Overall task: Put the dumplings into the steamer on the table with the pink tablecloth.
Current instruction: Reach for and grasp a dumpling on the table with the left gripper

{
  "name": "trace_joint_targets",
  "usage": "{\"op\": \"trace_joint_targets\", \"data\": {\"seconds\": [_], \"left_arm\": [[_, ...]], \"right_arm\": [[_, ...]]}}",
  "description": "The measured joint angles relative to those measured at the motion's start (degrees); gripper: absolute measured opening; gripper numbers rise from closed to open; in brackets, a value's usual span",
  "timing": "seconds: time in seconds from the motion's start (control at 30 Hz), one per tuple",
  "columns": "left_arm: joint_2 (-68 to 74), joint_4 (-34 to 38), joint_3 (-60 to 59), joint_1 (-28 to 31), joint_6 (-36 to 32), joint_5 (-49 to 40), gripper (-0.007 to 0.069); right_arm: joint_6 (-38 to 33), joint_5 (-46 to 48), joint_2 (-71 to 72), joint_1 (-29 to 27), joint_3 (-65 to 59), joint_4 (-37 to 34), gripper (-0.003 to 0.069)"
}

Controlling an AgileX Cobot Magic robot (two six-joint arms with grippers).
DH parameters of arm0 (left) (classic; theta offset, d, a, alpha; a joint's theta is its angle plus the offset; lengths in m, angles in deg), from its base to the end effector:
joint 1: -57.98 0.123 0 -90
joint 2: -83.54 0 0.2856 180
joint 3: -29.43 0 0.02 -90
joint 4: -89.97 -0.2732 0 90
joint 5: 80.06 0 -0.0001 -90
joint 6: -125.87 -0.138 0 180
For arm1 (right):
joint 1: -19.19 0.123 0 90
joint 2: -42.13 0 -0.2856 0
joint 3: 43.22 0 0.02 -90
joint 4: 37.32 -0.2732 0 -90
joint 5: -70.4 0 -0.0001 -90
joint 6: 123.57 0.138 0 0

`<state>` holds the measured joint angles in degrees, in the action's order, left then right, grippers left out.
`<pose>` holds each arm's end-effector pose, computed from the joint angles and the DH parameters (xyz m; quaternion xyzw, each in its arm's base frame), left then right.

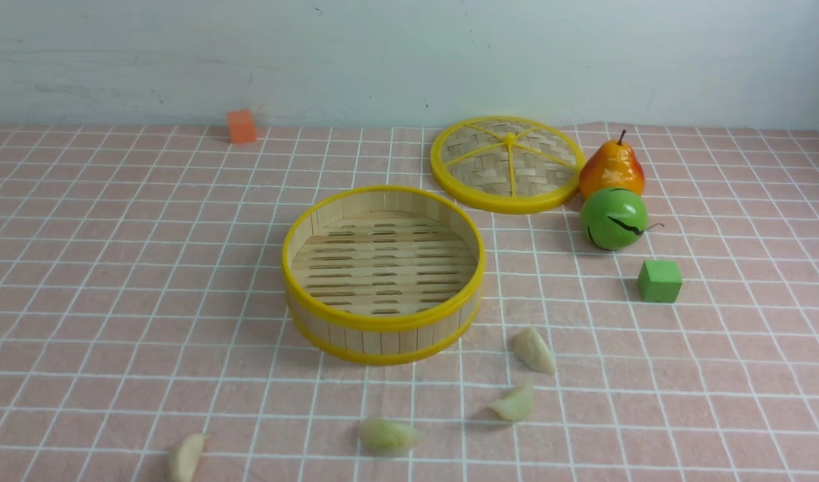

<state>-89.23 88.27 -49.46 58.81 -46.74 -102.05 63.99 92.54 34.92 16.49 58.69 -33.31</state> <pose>0.1190 0.0033 0.1544 -0.0502 0.8080 -0.0210 0.5867 0.1186 -0.0092 0.1598 0.0538 0.8041 -0.0047 0.5921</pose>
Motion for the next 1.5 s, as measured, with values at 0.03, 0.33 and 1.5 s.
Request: {"op": "trace_joint_targets", "data": {"seconds": [0.03, 0.33, 1.5], "left_arm": [[0.0, 0.0, 0.0, 0.0, 0.0, 0.0, 0.0237], [0.0, 0.1, 0.0, 0.0, 0.0, 0.0, 0.0237], [0.0, 0.1, 0.0, 0.0, 0.0, 0.0, 0.0237]], "right_arm": [[0.0, 0.0, 0.0, 0.0, 0.0, 0.0, 0.0239], [0.0, 0.0, 0.0, 0.0, 0.0, 0.0, 0.0239], [0.0, 0.2, 0.0, 0.0, 0.0, 4.0, 0.0239]]}}
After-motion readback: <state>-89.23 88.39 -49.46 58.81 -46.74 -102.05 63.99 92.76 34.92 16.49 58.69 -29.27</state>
